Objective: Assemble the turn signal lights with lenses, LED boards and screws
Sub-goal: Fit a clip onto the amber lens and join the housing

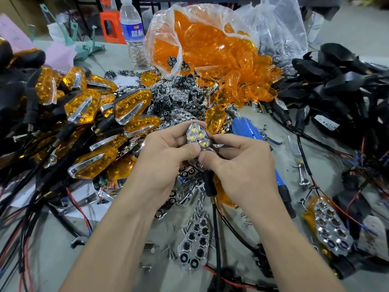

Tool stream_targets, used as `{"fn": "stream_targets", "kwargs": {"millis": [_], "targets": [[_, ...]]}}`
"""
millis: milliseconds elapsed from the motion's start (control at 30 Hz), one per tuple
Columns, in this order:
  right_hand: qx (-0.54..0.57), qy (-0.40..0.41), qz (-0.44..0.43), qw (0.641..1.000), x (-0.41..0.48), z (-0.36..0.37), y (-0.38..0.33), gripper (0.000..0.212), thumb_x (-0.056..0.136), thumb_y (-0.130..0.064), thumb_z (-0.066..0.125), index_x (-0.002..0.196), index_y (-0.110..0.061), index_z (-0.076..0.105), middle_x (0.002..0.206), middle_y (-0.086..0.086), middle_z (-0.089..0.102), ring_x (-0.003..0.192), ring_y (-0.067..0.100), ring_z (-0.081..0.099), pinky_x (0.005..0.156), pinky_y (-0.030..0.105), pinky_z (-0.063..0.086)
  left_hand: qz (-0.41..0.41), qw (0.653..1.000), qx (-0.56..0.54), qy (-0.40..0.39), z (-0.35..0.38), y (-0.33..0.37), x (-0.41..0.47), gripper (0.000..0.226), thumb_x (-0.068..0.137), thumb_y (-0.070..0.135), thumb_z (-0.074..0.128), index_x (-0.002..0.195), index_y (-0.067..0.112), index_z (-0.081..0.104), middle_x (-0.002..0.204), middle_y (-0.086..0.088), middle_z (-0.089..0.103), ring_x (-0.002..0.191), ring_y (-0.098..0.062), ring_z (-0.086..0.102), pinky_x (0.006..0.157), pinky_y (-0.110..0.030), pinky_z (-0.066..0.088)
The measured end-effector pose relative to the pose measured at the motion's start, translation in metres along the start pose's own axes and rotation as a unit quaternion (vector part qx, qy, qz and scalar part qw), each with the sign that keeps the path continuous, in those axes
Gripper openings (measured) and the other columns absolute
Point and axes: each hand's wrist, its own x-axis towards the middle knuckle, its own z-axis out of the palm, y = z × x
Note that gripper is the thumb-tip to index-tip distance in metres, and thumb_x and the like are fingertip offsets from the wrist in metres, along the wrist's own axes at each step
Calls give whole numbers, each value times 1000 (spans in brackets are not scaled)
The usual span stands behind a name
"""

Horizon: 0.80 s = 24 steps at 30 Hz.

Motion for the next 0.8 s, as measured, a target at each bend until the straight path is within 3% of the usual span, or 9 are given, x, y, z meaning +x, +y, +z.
{"fn": "stream_targets", "kwargs": {"millis": [67, 200, 267, 333, 433, 567, 667, 733, 800], "targets": [[-7, -5, 8, 1000, 3, -5, 0, 25, 80, -25, 88, 80, -45, 74, 74, -17, 77, 72, 6, 76, 73, 42, 64, 2, 1000, 8, 26, 2, -1, 1, 43, 91, -21, 53, 109, 12, 72, 91, -4, 79, 87, -18, 69, 77, -28, 57], [-229, 23, -64, 971, 8, -34, 3, 18, 89, -21, 74, 83, -38, 77, 74, -26, 72, 72, -7, 66, 63, 10, 51, -24, 994, 18, 101, -4, -2, 6, 44, 90, -20, 56, 109, 16, 74, 91, -2, 81, 86, -19, 73, 74, -28, 59], [-330, -85, -29, 940, 4, -39, 0, 16, 83, -28, 78, 96, -37, 78, 84, -21, 74, 81, -2, 65, 73, 16, 51, -42, 992, 5, 117, -8, -2, 7, 43, 90, -20, 56, 112, 13, 74, 93, -3, 81, 85, -18, 74, 67, -25, 59], [-451, -169, -16, 877, -1, -31, -3, 31, 75, -36, 80, 106, -39, 73, 97, -14, 72, 96, 10, 63, 85, 29, 45, -53, 991, 5, 122, -8, -2, 8, 43, 89, -20, 58, 116, 10, 74, 95, -6, 81, 85, -19, 74, 67, -25, 58], [-519, -168, -63, 836, -4, -18, -4, 20, 81, -25, 72, 98, -33, 67, 87, -9, 64, 89, 19, 59, 77, 32, 29, -58, 991, 10, 118, -6, -4, 9, 42, 90, -18, 58, 117, 10, 73, 98, -8, 79, 84, -19, 71, 75, -29, 55], [-447, -97, 4, 889, 1, -25, 4, 22, 84, -21, 73, 100, -36, 72, 80, -12, 67, 84, 17, 63, 69, 26, 39, -62, 991, 12, 114, -7, -4, 9, 38, 93, -16, 57, 112, 13, 73, 89, -3, 78, 75, -14, 69, 72, -27, 55], [-292, 46, -6, 955, 3, -27, 4, 20, 83, -22, 79, 99, -33, 75, 83, -18, 68, 80, 6, 64, 71, 27, 53, -60, 994, 6, 91, -6, -3, 8, 39, 91, -18, 57, 110, 13, 73, 81, 2, 77, 66, -9, 69, 59, -21, 55], [-227, 129, -19, 965, 3, -17, 1, 18, 84, -23, 76, 101, -30, 71, 83, -15, 70, 79, 12, 66, 78, 36, 58, -55, 995, 11, 77, -3, -5, 8, 41, 89, -19, 58, 119, 7, 71, 84, 0, 78, 69, -11, 70, 63, -21, 55], [-220, 135, -25, 966, 0, -2, 0, 21, 87, -27, 72, 107, -31, 66, 86, -11, 72, 82, 21, 68, 81, 38, 56, -48, 996, 16, 67, 0, -7, 8, 44, 88, -20, 58, 122, 4, 70, 87, -2, 78, 71, -10, 70, 64, -20, 53]]}}
